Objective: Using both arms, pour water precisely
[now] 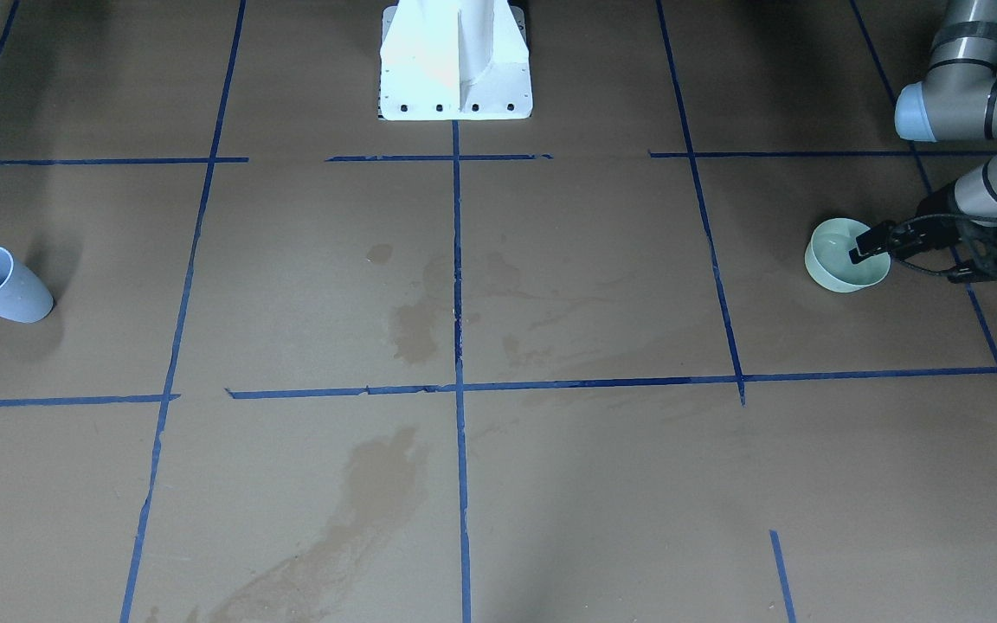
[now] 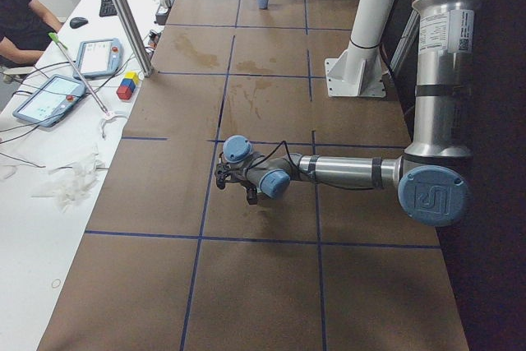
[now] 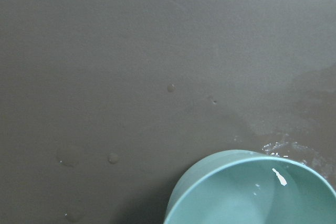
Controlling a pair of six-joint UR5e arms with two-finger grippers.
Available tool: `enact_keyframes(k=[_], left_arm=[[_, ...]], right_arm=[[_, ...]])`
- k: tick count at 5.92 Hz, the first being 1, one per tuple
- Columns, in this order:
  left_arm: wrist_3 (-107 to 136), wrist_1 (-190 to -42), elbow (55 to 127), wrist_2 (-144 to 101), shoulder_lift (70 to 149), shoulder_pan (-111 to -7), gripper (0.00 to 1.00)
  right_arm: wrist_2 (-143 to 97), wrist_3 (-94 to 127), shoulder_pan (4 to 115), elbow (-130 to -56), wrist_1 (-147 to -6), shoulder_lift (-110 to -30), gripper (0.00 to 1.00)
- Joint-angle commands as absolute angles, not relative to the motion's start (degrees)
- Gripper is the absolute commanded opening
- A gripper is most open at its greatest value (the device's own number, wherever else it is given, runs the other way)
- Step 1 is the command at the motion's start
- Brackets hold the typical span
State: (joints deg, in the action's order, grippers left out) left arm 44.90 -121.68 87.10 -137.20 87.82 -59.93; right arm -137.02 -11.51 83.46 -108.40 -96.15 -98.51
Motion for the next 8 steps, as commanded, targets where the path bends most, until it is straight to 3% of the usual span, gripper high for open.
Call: enact_keyframes(k=[1,2,5,8], left_arm=[[45.00,-121.64,86.75,-137.20,87.98,-59.68,0.13],[45.17,-121.73,87.18,-137.28,88.15,-59.68,0.00],[58.58,-121.29,92.16,-137.81,96.04,-55.84,0.00],[78.07,-120.33,92.64,-136.41,111.74,-43.99,0.00]], right_arm=[[-137.02,-11.51,83.41,-108.46,-96.15,-98.44,1.00],[-137.02,-11.51,83.32,-108.72,-96.15,-98.35,1.00],[-137.02,-11.25,82.88,-108.81,-96.15,-98.35,1.00],[-137.02,-11.25,82.44,-109.07,-96.15,-98.44,1.00]])
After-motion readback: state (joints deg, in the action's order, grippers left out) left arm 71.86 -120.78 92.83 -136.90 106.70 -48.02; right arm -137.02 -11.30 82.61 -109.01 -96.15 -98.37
